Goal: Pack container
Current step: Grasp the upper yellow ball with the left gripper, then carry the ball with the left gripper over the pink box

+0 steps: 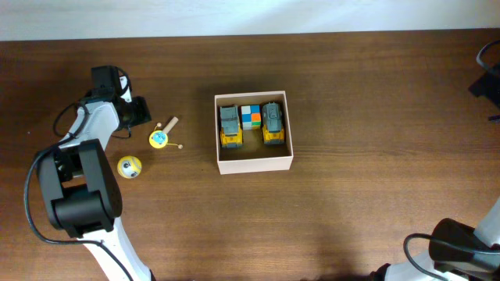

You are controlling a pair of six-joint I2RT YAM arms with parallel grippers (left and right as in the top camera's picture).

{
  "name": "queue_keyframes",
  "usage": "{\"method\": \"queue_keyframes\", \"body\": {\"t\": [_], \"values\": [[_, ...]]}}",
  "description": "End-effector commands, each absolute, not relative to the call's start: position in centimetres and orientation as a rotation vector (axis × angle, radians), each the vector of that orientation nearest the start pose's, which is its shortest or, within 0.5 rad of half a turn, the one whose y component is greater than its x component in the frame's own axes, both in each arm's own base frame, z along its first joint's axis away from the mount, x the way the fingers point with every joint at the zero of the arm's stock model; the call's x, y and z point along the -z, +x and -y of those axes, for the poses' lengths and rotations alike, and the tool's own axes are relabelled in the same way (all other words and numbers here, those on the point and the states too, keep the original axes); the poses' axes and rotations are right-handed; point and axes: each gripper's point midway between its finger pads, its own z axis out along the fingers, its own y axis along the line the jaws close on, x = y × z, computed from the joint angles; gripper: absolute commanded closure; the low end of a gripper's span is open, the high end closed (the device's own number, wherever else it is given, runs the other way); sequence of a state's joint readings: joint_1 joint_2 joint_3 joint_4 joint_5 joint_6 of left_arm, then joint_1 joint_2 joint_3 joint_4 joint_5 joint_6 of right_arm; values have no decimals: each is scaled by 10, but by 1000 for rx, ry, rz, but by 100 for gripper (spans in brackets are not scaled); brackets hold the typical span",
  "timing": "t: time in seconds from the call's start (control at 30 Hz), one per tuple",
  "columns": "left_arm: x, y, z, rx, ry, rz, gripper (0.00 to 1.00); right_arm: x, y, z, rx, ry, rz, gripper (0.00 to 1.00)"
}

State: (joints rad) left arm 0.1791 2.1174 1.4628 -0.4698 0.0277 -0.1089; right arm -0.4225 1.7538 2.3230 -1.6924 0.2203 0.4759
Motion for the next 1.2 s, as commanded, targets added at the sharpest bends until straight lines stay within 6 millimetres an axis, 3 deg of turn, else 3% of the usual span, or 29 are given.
{"method": "queue_keyframes", "body": {"t": [0.0, 0.27, 0.43, 0.6, 0.77, 0.93, 1.07, 1.17], "values": [[-15, 491, -79, 44, -357, -2668, 52, -335, 299, 180, 301, 1249, -2382, 1], [-27, 496, -67, 150, -346, -2663, 53, -335, 299, 180, 301, 1249, -2382, 1], [-61, 506, -58, 230, -327, -2658, 53, -335, 299, 180, 301, 1249, -2382, 1], [-113, 515, -45, 338, -291, -2644, 56, -335, 299, 180, 301, 1249, -2382, 1], [-169, 514, -8, 525, -64, -2606, 56, -335, 299, 180, 301, 1249, -2382, 1], [-213, 495, 41, 643, 240, -2579, 56, -335, 299, 180, 301, 1249, -2382, 1], [-230, 465, 82, 668, 522, -2589, 56, -335, 299, 180, 301, 1249, -2382, 1], [-232, 436, 113, 696, 739, -2611, 58, -335, 299, 180, 301, 1249, -2382, 1]]}}
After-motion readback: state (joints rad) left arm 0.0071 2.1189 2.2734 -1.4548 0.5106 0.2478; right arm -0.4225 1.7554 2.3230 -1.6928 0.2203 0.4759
